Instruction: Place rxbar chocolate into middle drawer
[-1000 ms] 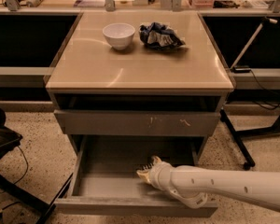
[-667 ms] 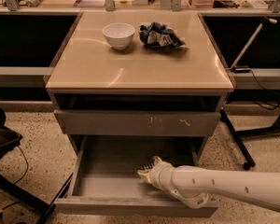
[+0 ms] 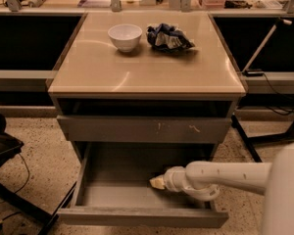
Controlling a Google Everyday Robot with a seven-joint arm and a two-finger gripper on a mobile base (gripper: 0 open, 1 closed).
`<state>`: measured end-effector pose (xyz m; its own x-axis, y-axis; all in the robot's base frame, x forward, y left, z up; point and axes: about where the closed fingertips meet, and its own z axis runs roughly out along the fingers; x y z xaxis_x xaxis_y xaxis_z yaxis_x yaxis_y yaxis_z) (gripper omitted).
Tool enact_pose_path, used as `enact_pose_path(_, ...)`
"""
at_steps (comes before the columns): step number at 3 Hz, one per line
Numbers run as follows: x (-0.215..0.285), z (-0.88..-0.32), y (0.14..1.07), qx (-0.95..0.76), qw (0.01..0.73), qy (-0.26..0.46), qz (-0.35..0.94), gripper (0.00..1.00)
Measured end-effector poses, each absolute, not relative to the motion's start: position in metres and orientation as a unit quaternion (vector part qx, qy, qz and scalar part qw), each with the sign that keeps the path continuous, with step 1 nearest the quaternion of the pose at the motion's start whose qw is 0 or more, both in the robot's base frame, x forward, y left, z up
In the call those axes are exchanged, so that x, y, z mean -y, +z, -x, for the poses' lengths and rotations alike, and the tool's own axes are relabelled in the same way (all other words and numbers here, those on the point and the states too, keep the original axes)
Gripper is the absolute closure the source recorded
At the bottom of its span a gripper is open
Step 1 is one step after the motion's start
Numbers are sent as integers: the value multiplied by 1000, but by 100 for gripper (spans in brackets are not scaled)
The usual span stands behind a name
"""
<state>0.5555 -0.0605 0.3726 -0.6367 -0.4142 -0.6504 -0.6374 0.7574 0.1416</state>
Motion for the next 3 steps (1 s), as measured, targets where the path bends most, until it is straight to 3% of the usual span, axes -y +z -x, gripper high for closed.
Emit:
enact_pose_path(1, 89, -554, 361, -894, 293, 165, 295, 100)
enact_pose_path(3, 89, -554, 361, -894, 293, 165, 295, 58)
